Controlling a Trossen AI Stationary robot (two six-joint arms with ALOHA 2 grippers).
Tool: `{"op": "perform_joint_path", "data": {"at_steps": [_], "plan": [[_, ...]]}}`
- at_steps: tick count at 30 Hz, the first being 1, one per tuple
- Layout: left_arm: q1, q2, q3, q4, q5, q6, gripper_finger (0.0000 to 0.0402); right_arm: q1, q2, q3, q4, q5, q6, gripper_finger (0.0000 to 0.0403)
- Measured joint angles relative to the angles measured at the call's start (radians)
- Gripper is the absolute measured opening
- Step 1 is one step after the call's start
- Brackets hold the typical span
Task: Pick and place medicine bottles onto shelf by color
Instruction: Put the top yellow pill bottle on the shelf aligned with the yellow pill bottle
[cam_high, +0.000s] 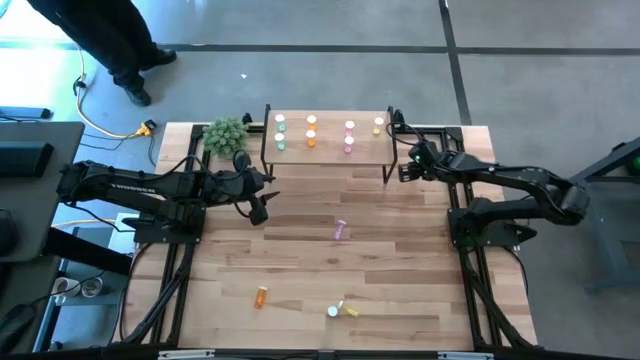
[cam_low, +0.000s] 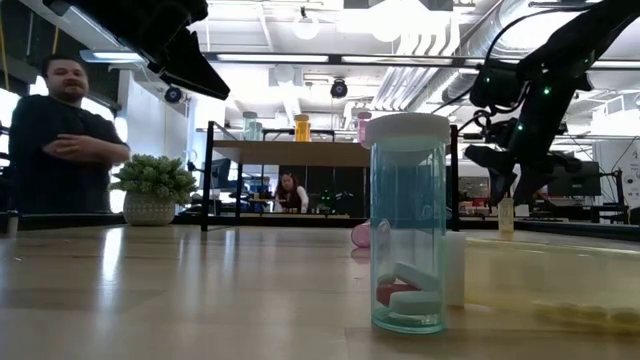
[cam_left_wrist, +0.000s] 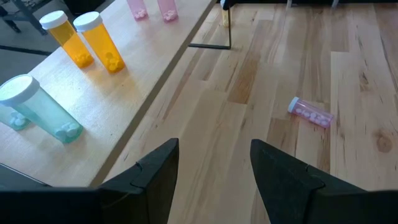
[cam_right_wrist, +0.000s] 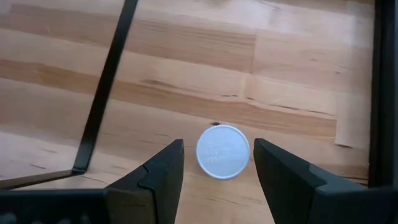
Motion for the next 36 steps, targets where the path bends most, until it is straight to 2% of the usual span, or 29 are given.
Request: {"op": "perform_joint_path", "data": {"at_steps": [5,13,17,32,36], "plan": [[0.0,0.0,0.0,0.0,0.0,0.0,0.0191,0.0,0.01,0.0,0.017,0.0,-0.007,0.018],[0.0,0.0,0.0,0.0,0.0,0.001,0.0191,0.0,0.01,0.0,0.022,0.0,-0.008,0.0118],[0.0,0.0,0.0,0.0,0.0,0.0,0.0191,0.0,0.009,0.002,0.019,0.0,-0.008,0.01],[0.0,0.0,0.0,0.0,0.0,0.001,0.0191,0.0,-0.033,0.003,0.009,-0.04,-0.008,0.01],[0.0,0.0,0.0,0.0,-0.001,0.001,0.0191,0.0,-0.08,0.043,-0.071,-0.039,-0.005,0.01]]}}
